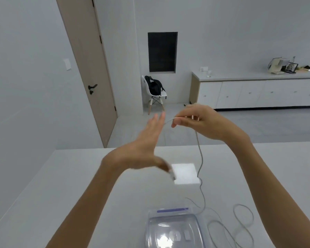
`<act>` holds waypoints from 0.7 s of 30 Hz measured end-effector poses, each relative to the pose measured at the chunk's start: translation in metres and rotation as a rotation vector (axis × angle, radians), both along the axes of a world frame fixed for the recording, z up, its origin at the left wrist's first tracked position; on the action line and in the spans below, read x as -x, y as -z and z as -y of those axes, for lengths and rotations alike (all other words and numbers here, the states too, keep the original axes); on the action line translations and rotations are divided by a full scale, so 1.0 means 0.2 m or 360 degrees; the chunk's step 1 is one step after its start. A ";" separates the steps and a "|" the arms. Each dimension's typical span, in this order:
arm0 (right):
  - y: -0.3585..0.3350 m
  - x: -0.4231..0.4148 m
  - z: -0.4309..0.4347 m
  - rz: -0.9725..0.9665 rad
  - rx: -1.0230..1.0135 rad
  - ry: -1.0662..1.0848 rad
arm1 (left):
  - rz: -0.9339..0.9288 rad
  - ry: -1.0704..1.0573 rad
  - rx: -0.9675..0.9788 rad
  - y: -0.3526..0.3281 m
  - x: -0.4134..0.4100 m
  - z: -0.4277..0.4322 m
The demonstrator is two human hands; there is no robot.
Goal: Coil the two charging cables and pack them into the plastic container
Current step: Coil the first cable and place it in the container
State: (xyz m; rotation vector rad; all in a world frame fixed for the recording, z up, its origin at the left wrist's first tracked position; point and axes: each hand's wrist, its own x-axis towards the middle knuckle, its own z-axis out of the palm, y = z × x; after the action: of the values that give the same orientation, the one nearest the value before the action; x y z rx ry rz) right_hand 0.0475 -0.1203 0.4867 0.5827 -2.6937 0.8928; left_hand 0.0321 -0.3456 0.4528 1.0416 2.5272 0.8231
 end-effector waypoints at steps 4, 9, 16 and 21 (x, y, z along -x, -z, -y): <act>0.03 0.09 0.03 -0.0271 0.0034 0.0146 | 0.0103 -0.0039 -0.0123 0.05 0.09 -0.18; 0.06 0.10 -0.15 -0.0182 0.0073 0.0367 | 0.0137 -0.0053 0.0130 0.18 0.13 -0.09; 0.06 0.14 0.01 -0.0061 0.0177 0.0103 | 0.0253 0.0111 -0.0858 0.09 0.21 -0.31; -0.13 0.18 -0.03 -0.0325 0.0440 0.0158 | 0.0379 -0.0076 -0.1070 0.38 0.23 -0.41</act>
State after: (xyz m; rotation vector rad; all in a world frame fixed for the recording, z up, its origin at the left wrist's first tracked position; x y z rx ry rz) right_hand 0.0122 -0.1138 0.5127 0.4487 -2.3435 1.0895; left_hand -0.0133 -0.2634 0.3765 0.9740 2.1116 1.7660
